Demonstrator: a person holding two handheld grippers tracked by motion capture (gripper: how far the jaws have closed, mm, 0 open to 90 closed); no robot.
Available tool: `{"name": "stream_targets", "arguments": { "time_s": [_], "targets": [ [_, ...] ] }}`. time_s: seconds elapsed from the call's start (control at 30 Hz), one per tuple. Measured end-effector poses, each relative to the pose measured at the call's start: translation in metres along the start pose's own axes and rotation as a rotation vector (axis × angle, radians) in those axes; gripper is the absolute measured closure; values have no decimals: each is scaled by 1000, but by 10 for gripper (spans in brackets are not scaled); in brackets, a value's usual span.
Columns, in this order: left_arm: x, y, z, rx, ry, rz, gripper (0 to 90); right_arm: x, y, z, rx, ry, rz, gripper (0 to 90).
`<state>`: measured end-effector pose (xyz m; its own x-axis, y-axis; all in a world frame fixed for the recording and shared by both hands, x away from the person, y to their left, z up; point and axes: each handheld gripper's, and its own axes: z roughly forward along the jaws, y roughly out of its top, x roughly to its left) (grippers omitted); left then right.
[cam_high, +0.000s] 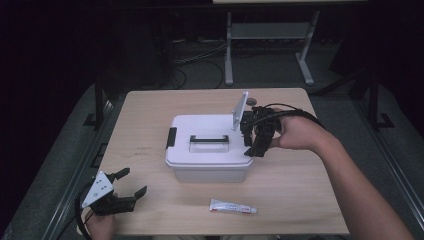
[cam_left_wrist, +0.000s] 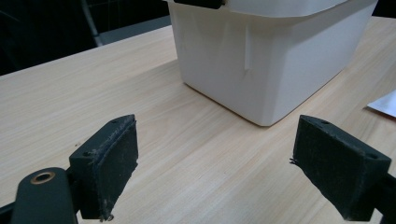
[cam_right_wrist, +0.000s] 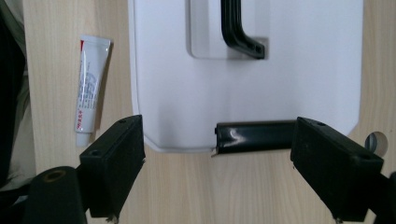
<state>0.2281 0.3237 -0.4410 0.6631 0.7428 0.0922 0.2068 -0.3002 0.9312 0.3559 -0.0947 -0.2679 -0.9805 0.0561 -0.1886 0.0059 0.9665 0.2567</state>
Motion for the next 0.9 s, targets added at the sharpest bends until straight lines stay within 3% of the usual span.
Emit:
{"name": "stream_targets", "arguments": {
  "time_s": [0.73, 0.9],
  "targets": [
    [1, 0, 1, 6, 0, 6, 135, -6, 44, 9, -1, 10, -31, 177],
    [1, 0, 1, 3, 1, 2, 135, -7, 52, 12, -1, 20, -37, 217]
  ]
}}
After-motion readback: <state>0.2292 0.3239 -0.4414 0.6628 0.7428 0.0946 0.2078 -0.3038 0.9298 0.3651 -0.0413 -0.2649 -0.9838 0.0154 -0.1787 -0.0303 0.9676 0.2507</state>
